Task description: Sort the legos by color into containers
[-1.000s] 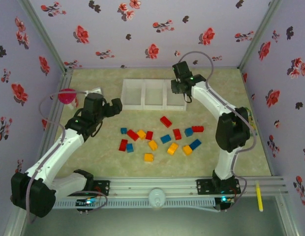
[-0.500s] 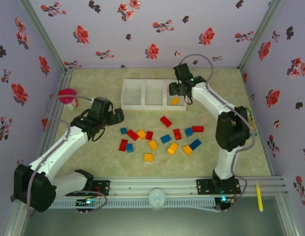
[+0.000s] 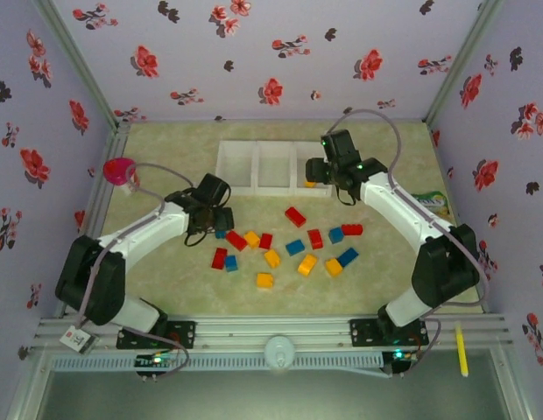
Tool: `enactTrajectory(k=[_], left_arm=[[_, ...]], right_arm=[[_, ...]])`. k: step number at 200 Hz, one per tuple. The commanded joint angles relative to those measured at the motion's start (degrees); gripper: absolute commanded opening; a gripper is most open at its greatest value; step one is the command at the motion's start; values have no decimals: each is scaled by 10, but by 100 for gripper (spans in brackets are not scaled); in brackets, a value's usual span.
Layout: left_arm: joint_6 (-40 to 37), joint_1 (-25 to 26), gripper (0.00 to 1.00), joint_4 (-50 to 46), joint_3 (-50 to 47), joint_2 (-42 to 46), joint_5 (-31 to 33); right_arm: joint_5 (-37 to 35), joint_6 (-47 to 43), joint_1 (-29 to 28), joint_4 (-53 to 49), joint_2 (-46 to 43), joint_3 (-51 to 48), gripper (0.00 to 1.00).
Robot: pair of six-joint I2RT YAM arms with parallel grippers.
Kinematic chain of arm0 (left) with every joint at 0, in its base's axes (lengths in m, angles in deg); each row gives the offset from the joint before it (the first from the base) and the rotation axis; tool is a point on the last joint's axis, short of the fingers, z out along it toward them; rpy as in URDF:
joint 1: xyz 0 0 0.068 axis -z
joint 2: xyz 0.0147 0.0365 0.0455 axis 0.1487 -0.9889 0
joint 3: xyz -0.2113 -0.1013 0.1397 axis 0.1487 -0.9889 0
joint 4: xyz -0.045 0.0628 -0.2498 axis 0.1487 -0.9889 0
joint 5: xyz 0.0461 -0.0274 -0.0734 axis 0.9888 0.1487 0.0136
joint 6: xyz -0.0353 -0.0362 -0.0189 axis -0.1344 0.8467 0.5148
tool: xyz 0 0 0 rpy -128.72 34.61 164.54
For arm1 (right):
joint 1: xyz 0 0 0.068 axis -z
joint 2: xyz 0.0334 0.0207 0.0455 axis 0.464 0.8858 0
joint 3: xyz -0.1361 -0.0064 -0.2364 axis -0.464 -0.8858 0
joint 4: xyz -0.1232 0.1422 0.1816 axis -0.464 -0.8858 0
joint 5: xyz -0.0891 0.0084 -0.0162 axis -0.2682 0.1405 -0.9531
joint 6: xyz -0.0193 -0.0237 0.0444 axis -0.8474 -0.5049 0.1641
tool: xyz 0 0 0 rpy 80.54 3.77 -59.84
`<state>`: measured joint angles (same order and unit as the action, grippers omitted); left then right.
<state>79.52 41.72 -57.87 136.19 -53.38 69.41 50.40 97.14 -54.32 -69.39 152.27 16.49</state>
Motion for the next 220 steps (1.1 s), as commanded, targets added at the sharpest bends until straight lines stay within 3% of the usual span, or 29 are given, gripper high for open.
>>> enactTrajectory(k=[1,220], left_arm=[[-20,4,75,-20,27,-21,-7],[-23,-2,48,32,5,-113,-33]], right_arm=[[-1,24,-2,10,-19,-26,62],[-27,40,-3,0,-45,-71,62]])
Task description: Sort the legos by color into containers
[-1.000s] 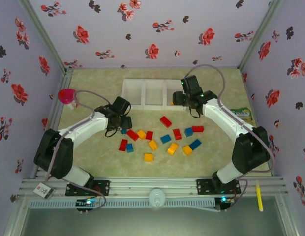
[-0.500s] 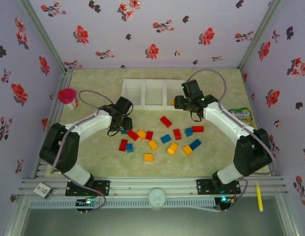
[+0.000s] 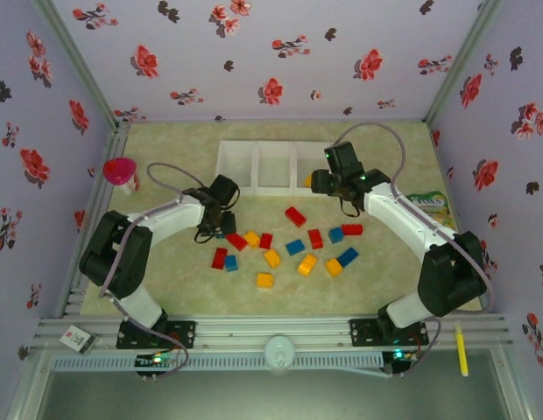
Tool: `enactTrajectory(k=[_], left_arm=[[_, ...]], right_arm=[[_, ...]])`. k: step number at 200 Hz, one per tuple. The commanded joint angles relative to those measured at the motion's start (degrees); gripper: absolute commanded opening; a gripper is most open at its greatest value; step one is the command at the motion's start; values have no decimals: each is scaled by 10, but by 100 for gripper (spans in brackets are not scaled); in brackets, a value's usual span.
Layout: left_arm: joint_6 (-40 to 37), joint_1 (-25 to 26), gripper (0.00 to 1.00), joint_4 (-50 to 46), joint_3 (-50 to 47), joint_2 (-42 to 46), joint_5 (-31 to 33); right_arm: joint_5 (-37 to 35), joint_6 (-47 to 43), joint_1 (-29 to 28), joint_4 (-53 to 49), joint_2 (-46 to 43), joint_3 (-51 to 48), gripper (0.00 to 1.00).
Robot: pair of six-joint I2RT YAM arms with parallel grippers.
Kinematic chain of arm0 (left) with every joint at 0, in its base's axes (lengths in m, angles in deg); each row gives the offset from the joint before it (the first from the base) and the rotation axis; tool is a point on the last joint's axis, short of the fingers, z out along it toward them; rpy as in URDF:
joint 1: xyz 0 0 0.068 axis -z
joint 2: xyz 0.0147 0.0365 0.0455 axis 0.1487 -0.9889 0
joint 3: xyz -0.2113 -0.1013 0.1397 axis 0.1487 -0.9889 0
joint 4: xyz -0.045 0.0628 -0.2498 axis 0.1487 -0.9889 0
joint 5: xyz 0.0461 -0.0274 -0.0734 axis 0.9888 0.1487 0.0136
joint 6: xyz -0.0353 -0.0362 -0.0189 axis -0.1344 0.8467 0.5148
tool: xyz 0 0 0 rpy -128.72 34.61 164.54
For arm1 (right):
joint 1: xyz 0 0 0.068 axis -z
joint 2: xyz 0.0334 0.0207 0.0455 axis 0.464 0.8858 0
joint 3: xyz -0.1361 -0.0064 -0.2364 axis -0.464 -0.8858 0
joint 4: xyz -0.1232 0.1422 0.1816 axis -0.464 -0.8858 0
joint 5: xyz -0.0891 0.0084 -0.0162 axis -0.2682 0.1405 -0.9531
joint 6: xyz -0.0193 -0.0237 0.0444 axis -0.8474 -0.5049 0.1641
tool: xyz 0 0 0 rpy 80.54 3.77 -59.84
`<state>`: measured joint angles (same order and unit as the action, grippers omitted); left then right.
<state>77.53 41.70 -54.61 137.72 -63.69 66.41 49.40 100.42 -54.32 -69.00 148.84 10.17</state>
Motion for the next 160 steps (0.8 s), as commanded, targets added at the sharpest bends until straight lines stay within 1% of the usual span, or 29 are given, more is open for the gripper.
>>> enactTrajectory(k=[1,45,79,131,160], left_arm=[[-3,-2,48,0,-10,-10,-2],[-4,-2,37,-2,-8,-12,-2],[-8,-2,26,-8,1,3,3],[-22,-3,21,-36,36,28,21],[-40,-3,18,-48,72,40,28]], right_arm=[[-17,7,-3,-4,-11,-8,62],[-17,8,-3,-4,-10,-7,62],[-20,7,-3,-4,-10,-9,62],[-17,11,-7,4,-10,-18,62],[-18,11,-12,6,-8,-19,62]])
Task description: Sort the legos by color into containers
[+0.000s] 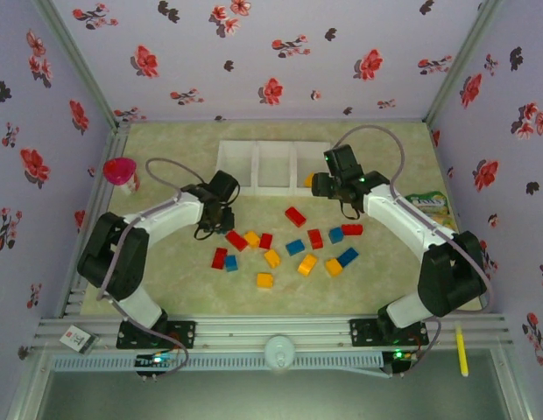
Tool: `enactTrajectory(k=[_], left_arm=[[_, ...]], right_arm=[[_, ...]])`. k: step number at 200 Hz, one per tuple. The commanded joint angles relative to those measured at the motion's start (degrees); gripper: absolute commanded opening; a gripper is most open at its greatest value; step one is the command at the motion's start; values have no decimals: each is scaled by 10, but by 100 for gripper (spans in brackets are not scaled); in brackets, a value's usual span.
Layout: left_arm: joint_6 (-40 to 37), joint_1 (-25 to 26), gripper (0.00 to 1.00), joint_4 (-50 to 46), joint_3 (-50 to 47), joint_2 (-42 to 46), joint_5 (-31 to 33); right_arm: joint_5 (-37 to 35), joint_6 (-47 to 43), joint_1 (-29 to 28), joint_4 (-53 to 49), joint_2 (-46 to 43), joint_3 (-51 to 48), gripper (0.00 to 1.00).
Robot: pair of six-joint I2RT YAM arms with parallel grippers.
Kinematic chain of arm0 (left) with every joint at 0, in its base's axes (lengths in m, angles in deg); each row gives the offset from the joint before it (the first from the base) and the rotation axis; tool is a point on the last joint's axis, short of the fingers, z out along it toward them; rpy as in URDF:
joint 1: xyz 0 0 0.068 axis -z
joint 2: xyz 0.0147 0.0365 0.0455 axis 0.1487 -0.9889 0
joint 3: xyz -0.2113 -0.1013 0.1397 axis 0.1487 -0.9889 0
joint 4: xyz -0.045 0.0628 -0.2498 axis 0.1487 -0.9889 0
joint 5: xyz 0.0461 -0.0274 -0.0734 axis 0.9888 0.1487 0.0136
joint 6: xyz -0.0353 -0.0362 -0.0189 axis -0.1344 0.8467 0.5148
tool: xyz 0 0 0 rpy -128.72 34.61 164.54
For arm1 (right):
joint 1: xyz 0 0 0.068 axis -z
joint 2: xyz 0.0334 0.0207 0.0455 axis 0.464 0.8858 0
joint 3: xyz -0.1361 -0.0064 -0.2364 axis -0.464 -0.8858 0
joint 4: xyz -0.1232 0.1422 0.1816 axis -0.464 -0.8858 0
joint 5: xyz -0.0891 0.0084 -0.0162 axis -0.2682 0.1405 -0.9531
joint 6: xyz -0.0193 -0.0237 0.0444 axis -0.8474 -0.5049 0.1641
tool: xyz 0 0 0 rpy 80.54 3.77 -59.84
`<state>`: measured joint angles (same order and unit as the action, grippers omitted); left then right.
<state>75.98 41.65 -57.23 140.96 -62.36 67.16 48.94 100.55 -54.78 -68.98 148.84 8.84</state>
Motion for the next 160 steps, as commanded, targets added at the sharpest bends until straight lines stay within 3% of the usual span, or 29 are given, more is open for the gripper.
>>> enactTrajectory(k=[1,62,160], left_arm=[[-25,-2,18,-23,41,27,21],[-84,-3,17,-17,178,-17,60],[-147,-48,15,51,364,-201,57]], right_arm=[[-13,10,-7,6,-8,-5,62],[-25,9,-27,4,-15,-21,62],[-14,4,-89,19,-24,-71,62]])
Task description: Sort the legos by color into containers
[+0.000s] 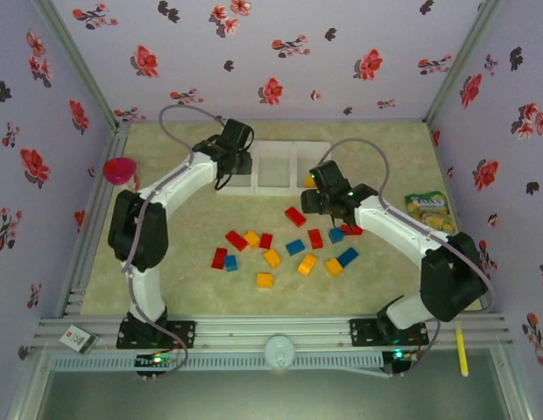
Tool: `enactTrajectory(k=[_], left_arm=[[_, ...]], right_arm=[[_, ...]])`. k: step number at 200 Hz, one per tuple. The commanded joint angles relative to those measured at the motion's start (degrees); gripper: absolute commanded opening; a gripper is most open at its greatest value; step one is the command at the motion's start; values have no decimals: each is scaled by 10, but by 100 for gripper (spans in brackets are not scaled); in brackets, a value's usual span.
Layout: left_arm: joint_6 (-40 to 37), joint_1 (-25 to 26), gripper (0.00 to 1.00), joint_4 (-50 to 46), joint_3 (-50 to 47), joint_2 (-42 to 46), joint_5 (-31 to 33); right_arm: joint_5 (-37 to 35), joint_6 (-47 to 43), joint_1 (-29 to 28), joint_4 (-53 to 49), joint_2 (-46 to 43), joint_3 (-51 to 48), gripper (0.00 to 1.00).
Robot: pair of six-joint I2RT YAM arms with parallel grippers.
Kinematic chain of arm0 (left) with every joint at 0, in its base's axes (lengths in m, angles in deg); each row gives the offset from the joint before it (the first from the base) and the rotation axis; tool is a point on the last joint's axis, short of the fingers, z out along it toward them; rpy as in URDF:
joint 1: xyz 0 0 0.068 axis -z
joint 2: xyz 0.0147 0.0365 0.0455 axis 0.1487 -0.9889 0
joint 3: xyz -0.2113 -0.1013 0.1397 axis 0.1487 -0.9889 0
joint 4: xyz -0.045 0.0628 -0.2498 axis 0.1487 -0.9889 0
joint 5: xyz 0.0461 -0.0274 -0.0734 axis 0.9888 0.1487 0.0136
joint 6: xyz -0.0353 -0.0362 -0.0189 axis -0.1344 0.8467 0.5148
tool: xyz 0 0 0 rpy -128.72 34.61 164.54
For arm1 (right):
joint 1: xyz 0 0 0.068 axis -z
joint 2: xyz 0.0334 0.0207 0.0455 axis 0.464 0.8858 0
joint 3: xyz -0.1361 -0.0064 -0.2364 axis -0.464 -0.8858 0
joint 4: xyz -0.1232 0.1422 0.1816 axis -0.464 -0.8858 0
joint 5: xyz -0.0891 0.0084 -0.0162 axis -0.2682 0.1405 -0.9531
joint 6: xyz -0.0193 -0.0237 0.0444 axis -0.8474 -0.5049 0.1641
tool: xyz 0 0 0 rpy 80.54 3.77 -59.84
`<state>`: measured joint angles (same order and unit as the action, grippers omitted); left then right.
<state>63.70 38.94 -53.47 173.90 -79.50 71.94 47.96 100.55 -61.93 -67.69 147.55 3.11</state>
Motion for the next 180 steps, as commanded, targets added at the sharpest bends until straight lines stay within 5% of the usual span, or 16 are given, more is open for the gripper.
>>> enactTrajectory(k=[1,90,180], left_arm=[[-24,-21,15,15,36,-31,10],[-52,-35,57,19,49,-10,-50],[-59,3,67,29,-86,170,-61]], right_arm=[[-5,3,-18,6,-12,-14,62],[-65,41,-39,-49,-30,-58,63],[-81,69,-11,-120,-63,-91,67]])
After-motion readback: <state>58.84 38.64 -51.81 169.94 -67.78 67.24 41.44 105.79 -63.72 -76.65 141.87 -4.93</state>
